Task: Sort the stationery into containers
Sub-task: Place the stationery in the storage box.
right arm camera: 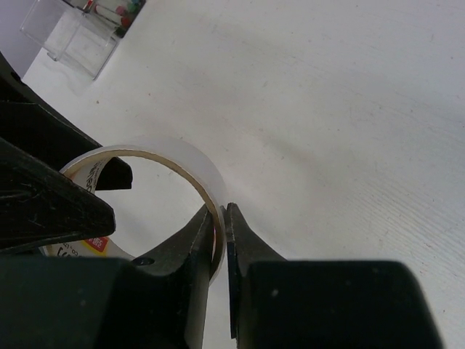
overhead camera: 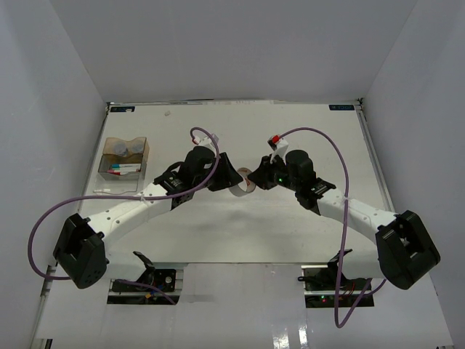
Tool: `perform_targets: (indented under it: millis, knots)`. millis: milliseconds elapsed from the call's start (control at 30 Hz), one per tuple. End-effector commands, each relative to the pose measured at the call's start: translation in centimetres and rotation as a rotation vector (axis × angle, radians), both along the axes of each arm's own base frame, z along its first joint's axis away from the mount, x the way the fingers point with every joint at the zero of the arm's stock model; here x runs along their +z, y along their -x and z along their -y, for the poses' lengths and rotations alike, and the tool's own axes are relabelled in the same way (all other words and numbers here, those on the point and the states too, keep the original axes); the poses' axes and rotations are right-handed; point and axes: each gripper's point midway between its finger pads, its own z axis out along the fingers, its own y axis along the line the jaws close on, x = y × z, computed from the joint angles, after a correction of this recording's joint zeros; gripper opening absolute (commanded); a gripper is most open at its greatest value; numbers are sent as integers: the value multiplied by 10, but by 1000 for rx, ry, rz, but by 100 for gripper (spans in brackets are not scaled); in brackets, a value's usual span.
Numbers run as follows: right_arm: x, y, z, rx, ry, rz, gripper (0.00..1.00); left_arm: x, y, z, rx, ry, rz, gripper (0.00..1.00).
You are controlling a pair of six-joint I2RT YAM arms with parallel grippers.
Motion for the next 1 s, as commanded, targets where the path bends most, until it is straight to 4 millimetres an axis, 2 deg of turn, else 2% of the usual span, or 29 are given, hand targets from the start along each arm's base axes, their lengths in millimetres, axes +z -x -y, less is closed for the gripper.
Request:
perform_targets:
  millis: [0, 33, 67, 100, 133, 167, 267, 300, 333, 367, 433, 467, 500, 567, 600, 667, 700, 767, 800, 867, 900, 967]
  knots:
    - [25, 0, -6, 14, -64, 67, 17, 12, 5, 1, -13, 36, 21, 45]
    - [24, 0, -5, 13, -64, 65, 19, 12, 4, 0, -9, 34, 24, 41]
    - [25, 0, -5, 8, -63, 67, 20, 13, 3, -1, -5, 35, 28, 32]
    - [24, 0, -5, 8, -62, 66, 29, 15, 4, -1, -4, 35, 35, 29]
    - [23, 0, -5, 8, -59, 67, 33, 14, 3, -3, 1, 30, 37, 26]
    - [23, 0, -4, 6, -58, 66, 36, 14, 3, -3, 1, 28, 41, 18]
    - [22, -1, 0, -7, -44, 72, 53, 12, -3, -13, 48, -5, 55, 12]
    - [22, 0, 2, -11, -35, 71, 62, 11, -2, -16, 56, -21, 53, 9]
    - [21, -1, 5, -22, -18, 80, 67, 11, -4, -19, 70, -30, 55, 8]
    - [24, -1, 7, -29, -14, 91, 78, 10, -8, -25, 99, -49, 59, 6]
    - [19, -1, 14, -50, 16, 87, 90, 8, -13, -41, 153, -78, 45, 2]
    - [23, 0, 17, -54, 22, 106, 99, 4, -15, -51, 184, -100, 29, 0]
    - [24, 0, 20, -62, 29, 113, 95, 2, -18, -59, 206, -107, 20, 0]
    - [24, 1, 29, -85, 56, 131, 90, 3, -28, -87, 290, -108, 10, 0]
    - [23, 1, 33, -104, 69, 138, 90, 4, -34, -110, 353, -110, 4, 0]
    - [22, 2, 40, -121, 85, 154, 90, 2, -36, -137, 424, -132, -14, 0]
    - [22, 2, 42, -128, 91, 159, 90, 3, -44, -163, 509, -148, -15, 0]
    - [20, 2, 45, -136, 98, 165, 90, 7, -46, -190, 582, -175, -12, 0]
    - [14, 3, 47, -137, 109, 158, 90, 3, -46, -216, 664, -212, -34, 0]
    - [8, 4, 48, -137, 123, 149, 90, 2, -43, -242, 723, -252, -58, 0]
    - [3, 4, 49, -135, 134, 144, 90, 1, -44, -265, 787, -263, -76, 0]
    - [-5, 4, 50, -135, 149, 132, 90, 4, -42, -288, 839, -280, -96, 0]
